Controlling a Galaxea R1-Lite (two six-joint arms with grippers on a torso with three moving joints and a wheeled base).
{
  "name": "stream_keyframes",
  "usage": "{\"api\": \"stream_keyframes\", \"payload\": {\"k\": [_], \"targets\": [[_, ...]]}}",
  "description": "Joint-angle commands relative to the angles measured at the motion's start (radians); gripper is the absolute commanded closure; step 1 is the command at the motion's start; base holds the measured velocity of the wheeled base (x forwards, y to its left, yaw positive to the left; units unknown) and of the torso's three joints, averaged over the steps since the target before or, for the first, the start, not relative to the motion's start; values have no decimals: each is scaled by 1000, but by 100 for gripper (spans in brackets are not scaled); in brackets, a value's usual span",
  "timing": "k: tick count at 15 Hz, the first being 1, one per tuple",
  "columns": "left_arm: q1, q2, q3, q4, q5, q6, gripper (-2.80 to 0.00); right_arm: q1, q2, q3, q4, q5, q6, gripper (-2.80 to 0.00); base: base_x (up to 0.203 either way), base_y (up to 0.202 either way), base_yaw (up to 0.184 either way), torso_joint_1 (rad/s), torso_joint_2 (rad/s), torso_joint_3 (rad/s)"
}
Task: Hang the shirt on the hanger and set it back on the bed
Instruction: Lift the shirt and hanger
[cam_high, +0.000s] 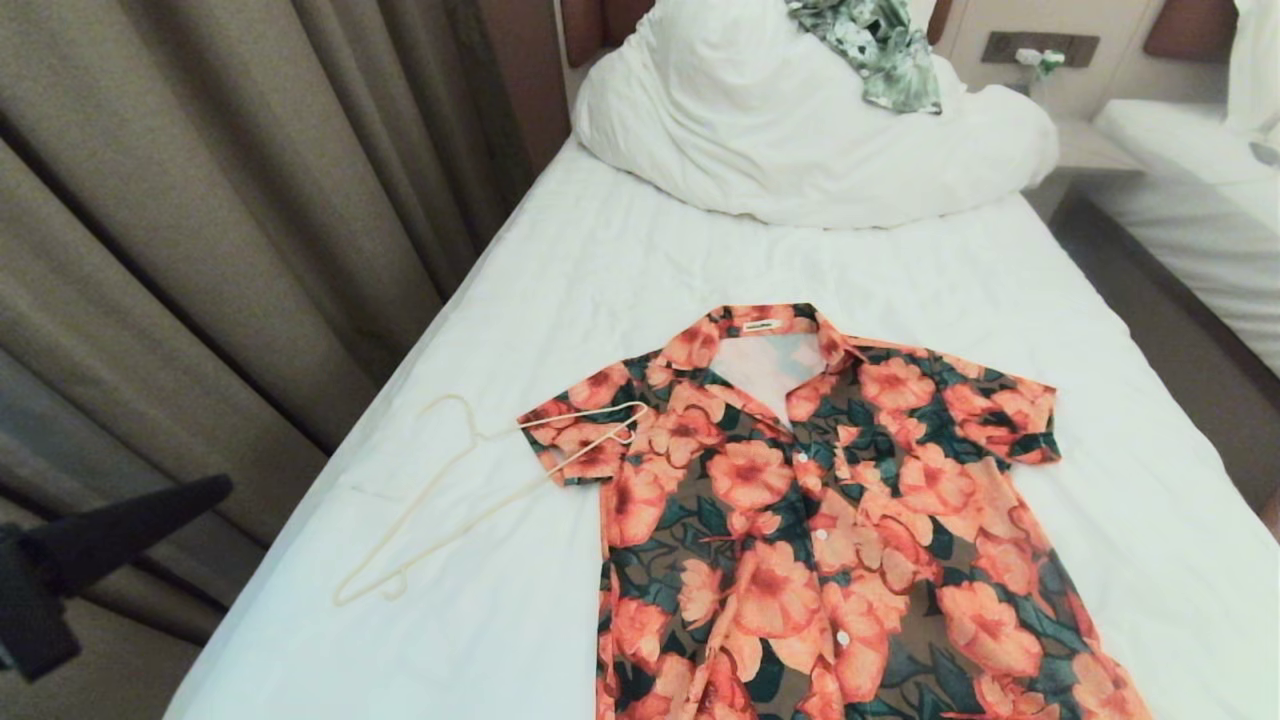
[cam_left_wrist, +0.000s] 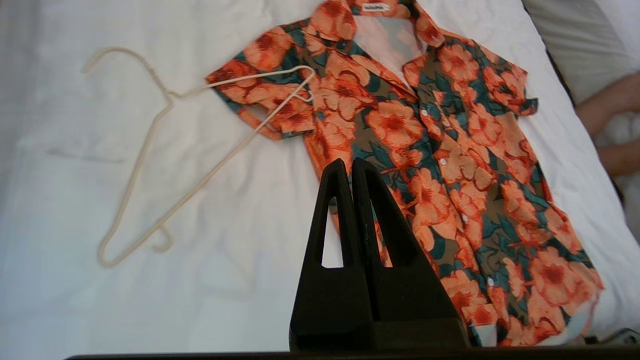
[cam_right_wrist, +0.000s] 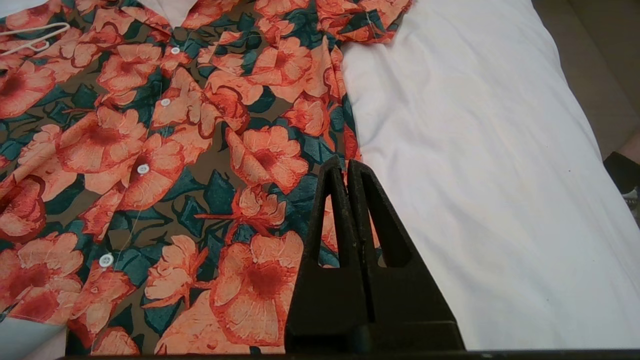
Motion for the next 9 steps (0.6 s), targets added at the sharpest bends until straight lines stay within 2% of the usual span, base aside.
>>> {"api": "stream_keyframes", "payload": {"k": [1, 4, 7, 9], "targets": [[75, 159, -65, 2, -99, 6, 0, 0, -1, 2, 0, 0, 0, 0, 0, 0, 0, 0, 0, 0], [312, 347, -128, 5, -367, 97, 0, 0, -1, 2, 0, 0, 0, 0, 0, 0, 0, 0, 0, 0], [466, 540, -162, 3, -495, 234, 0, 0, -1, 2, 0, 0, 0, 0, 0, 0, 0, 0, 0, 0], [530, 650, -200, 6, -564, 296, 0, 0, -1, 2, 0, 0, 0, 0, 0, 0, 0, 0, 0, 0]]}}
